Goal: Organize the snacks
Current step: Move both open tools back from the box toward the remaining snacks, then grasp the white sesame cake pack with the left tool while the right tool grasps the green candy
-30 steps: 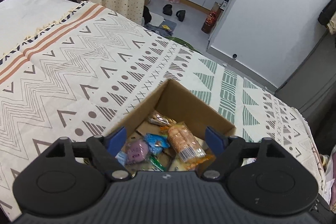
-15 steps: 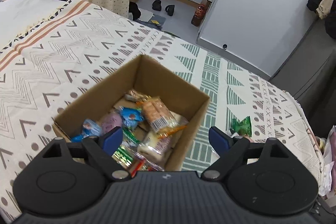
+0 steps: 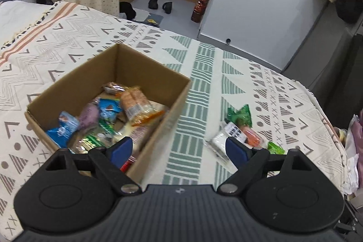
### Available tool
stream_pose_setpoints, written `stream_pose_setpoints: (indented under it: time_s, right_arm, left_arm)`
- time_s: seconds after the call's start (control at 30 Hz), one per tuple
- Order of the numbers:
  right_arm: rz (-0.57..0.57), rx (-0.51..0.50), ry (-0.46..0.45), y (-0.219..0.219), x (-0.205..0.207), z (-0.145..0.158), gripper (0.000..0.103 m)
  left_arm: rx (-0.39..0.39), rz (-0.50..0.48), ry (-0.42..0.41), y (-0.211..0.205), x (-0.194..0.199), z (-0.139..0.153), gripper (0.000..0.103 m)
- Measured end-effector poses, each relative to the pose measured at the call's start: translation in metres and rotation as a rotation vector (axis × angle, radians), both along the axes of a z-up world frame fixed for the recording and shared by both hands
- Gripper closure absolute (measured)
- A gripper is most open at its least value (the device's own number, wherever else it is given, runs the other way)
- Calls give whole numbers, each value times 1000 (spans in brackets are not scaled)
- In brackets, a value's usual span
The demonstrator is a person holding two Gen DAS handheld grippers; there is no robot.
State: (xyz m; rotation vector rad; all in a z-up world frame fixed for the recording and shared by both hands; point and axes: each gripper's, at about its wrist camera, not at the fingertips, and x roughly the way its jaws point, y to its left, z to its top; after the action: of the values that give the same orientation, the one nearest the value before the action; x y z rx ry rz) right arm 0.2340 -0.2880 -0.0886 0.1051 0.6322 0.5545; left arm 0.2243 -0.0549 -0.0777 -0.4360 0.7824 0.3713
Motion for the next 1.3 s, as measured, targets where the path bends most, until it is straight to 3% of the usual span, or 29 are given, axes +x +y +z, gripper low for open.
stream_pose_setpoints:
  time_s: [0.5, 0.67, 0.8, 1.3]
  right_arm:
    - [-76, 17, 17, -30, 16, -11, 3]
    - [-104, 36, 31, -33, 26, -16, 3]
    - [-163, 66, 52, -38, 37, -24, 4]
    - [-186, 18, 91, -24, 63, -47, 13]
  left_arm:
    - [31, -146, -19, -41, 19, -10, 15]
    - [-9, -211, 15, -47, 38, -22, 15]
    - [59, -257, 44, -52, 53, -32, 15]
    - [125, -382, 72, -54, 94, -67, 16]
